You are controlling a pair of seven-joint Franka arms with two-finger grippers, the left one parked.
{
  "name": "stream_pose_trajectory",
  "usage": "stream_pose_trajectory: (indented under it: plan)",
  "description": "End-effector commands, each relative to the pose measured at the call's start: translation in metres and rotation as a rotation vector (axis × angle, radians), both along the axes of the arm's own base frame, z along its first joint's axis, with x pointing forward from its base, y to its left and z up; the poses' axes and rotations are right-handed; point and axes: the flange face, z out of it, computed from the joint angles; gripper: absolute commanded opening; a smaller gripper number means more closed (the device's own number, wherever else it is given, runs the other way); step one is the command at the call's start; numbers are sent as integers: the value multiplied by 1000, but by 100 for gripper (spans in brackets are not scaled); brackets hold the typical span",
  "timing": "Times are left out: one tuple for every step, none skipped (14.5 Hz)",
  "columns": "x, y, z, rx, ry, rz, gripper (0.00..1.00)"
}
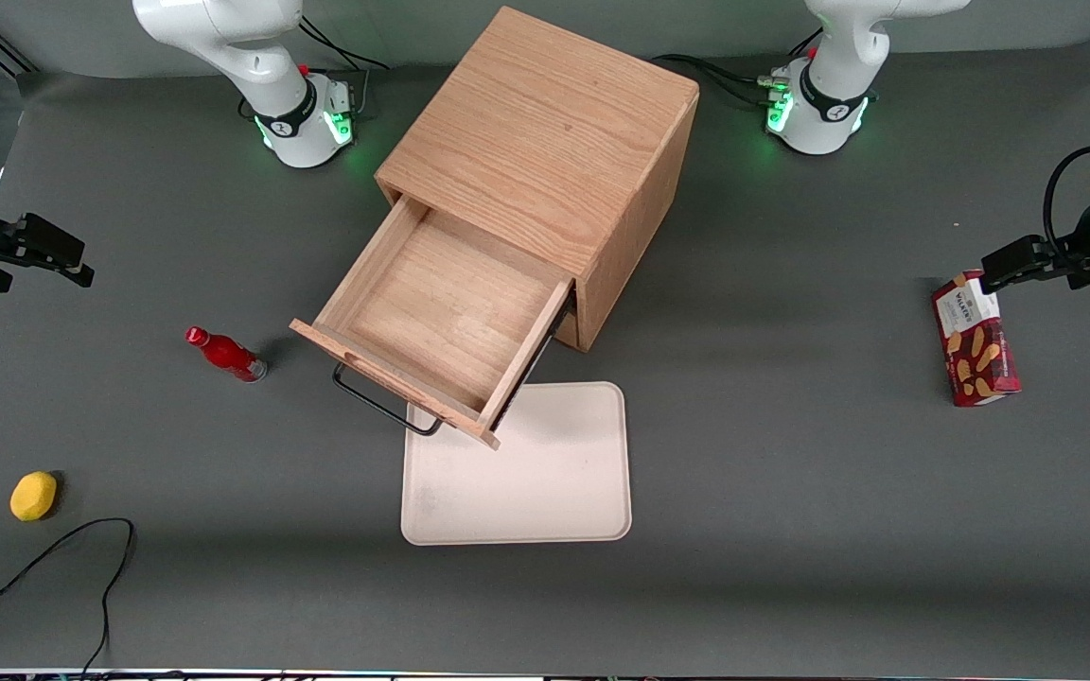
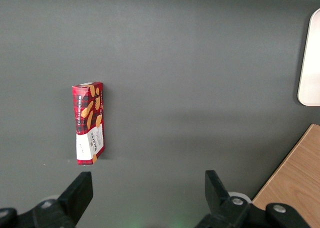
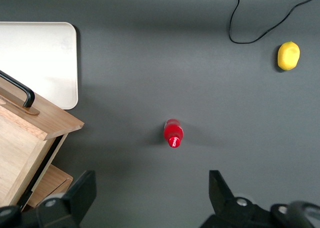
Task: Open upper drawer
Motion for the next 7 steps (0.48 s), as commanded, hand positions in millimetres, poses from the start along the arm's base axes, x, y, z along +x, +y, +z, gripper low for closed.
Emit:
stream_pose_trajectory:
  plan:
    - [-6, 3, 4, 8, 22, -29, 100]
    - [-7, 3, 3, 8, 31, -29, 100]
    - [-8, 3, 2, 7, 42, -30, 100]
    - [-8, 3, 3, 7, 40, -30, 100]
    - [-8, 3, 3, 7, 40, -30, 100]
    - [-8, 3, 4, 7, 39, -30, 100]
    - [-8, 2, 3, 7, 40, -32, 100]
